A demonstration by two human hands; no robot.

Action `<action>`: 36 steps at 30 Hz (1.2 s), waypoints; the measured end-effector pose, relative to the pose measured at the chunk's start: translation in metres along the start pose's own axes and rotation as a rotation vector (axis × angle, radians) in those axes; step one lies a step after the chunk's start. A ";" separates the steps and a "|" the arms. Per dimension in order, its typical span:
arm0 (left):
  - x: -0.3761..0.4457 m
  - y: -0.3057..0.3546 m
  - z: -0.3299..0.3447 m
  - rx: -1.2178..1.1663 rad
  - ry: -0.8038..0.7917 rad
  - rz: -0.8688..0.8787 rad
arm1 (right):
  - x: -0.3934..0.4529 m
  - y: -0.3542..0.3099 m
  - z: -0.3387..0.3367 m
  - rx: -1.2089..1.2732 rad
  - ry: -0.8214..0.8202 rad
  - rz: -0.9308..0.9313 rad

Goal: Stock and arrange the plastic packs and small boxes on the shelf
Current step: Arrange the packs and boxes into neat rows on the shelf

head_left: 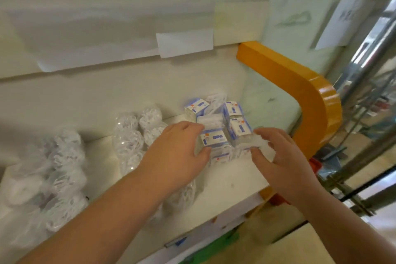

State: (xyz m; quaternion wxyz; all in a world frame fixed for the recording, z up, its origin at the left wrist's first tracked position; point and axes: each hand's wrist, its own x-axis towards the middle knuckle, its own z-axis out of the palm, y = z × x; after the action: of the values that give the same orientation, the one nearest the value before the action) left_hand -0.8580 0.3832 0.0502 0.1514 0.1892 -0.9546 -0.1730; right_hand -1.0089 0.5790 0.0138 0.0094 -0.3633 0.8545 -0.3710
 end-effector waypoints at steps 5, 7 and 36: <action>0.082 -0.006 0.021 0.092 -0.080 -0.122 | 0.052 0.018 0.007 0.027 -0.008 0.008; 0.117 -0.013 0.031 0.132 -0.109 -0.183 | 0.075 0.023 0.015 0.029 -0.041 -0.006; 0.165 -0.017 0.044 0.360 -0.221 -0.231 | 0.120 0.054 0.044 -0.162 -0.283 0.053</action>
State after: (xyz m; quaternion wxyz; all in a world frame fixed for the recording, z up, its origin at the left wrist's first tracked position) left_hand -1.0141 0.3119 0.0410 -0.0112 0.3012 -0.9528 -0.0359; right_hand -1.1181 0.5013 -0.0224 0.1104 -0.3890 0.8810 -0.2456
